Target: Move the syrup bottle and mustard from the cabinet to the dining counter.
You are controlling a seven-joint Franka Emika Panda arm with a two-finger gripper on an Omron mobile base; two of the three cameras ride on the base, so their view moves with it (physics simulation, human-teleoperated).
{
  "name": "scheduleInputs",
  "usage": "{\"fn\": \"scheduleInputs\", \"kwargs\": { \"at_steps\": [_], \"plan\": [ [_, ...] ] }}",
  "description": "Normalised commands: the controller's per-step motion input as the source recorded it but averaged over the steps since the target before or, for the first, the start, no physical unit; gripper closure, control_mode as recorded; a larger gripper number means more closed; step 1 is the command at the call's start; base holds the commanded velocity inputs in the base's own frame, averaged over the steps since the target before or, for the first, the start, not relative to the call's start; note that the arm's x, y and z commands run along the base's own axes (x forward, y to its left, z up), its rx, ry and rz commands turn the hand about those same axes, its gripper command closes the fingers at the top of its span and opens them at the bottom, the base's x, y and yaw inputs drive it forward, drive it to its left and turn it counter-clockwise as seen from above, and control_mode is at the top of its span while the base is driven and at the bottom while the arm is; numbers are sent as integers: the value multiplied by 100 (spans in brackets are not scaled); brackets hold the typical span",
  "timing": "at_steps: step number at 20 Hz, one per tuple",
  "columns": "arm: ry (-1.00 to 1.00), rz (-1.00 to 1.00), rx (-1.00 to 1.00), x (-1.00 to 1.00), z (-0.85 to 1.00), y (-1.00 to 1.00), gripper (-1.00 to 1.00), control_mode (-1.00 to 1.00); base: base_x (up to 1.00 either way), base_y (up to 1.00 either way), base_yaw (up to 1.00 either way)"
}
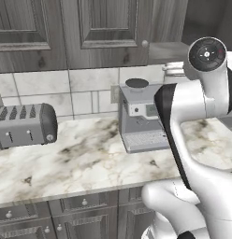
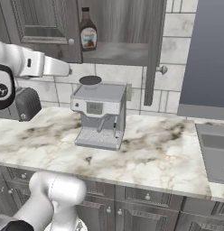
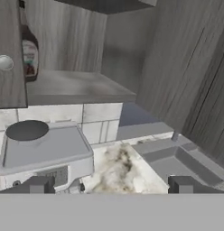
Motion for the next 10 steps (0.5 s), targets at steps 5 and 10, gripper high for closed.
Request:
{"fn": "scheduleInputs", "kwargs": {
  "at_steps": [5,10],
  "plan": [
    [-11,13,14,0,20,5,-100,-100,0,0,0],
    [-8,8,14,5,11,13,-100,-100,0,0,0]
  ]
}}
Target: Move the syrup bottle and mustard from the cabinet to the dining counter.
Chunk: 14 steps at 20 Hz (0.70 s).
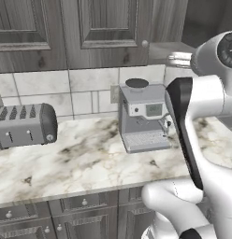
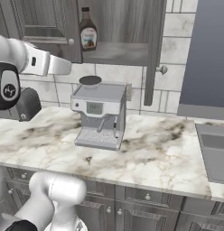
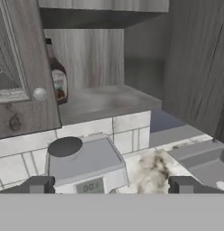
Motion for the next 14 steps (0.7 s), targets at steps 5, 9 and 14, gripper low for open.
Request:
{"fn": "scheduleInputs", "kwargs": {
  "at_steps": [5,9,14],
  "plan": [
    [7,2,8,26,10,39,-100,-100,0,0,0],
    [21,0,2,29,19,46,-100,-100,0,0,0],
    [16,0,0,20,18,31,-100,-100,0,0,0]
  ]
}}
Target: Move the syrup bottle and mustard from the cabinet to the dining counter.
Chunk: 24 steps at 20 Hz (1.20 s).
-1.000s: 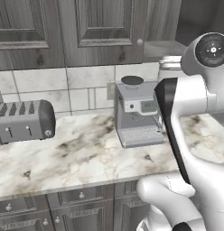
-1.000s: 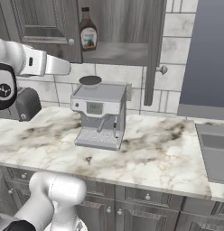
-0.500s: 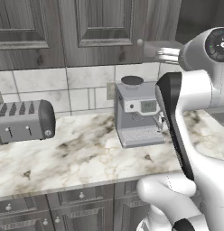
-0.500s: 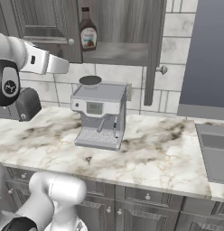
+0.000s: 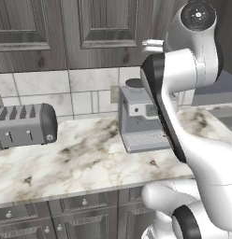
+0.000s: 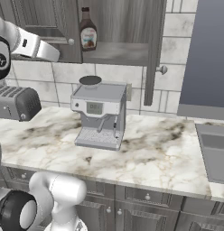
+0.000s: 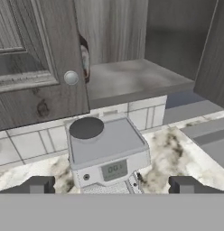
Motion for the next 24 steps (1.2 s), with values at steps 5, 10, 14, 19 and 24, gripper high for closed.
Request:
{"fn": "scheduleInputs", "kwargs": {
  "at_steps": [5,10,14,19,24],
  "plan": [
    [1,3,0,19,1,9,-100,-100,0,0,0],
    [-5,8,0,21,0,0,-100,-100,0,0,0],
    [-4,5,0,25,0,0,-100,-100,0,0,0],
    [-1,3,0,29,0,0,-100,-100,0,0,0],
    [0,0,0,29,0,0,-100,-100,0,0,0]
  ]
}}
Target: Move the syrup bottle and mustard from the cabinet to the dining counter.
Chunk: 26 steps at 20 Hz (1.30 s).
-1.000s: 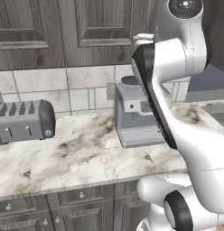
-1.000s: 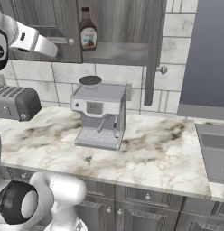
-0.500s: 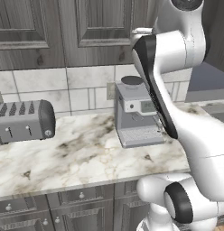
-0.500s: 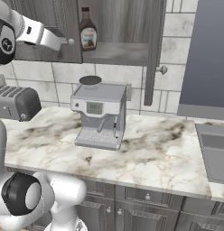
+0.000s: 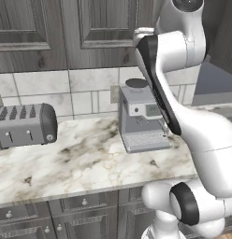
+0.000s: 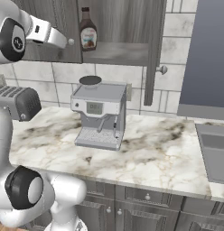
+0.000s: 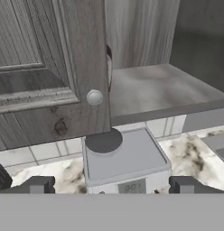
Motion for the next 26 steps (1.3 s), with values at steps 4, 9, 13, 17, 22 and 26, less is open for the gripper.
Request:
{"fn": "scheduleInputs", "kwargs": {
  "at_steps": [4,9,13,17,22,26],
  "plan": [
    [2,0,0,34,0,-7,-100,-100,0,0,0],
    [5,4,0,38,-1,-13,-100,-100,0,0,0],
    [6,5,0,41,-1,-5,-100,-100,0,0,0],
    [8,4,0,41,-3,0,-100,-100,0,0,0],
    [6,2,0,42,-6,0,-100,-100,0,0,0],
    [3,0,0,39,-6,0,-100,-100,0,0,0]
  ]
}}
